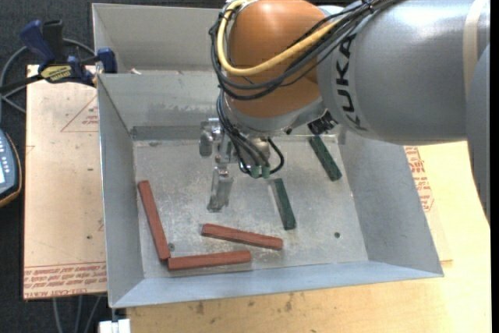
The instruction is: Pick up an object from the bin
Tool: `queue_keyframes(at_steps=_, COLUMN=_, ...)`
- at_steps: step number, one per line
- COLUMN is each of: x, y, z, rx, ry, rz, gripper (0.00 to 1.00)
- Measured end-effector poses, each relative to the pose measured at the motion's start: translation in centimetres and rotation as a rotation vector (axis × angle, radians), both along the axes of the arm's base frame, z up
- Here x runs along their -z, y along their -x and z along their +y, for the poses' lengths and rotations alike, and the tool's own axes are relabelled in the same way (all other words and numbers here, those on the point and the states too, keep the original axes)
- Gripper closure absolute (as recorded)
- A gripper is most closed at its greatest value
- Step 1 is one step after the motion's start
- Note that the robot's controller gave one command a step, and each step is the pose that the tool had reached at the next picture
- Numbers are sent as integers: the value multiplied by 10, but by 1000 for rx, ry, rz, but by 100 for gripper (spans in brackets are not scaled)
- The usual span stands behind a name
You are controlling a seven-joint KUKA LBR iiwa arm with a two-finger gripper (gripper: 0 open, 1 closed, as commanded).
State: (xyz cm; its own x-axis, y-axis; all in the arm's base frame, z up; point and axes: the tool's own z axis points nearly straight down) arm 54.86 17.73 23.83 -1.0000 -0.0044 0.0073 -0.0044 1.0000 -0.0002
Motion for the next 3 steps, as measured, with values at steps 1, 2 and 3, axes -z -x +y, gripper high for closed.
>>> queue_keyframes(at_steps=1, x=146, y=-15, z=-15, rx=-249, ry=-1, rz=-2, gripper=0)
queue_keyframes(at_steps=2, x=168, y=18, z=1, rx=-498, ry=-3, rz=-8, gripper=0)
queue_keyframes(at_steps=3, x=168, y=19, z=-82, rx=-645, ry=-1, rz=-7, gripper=0)
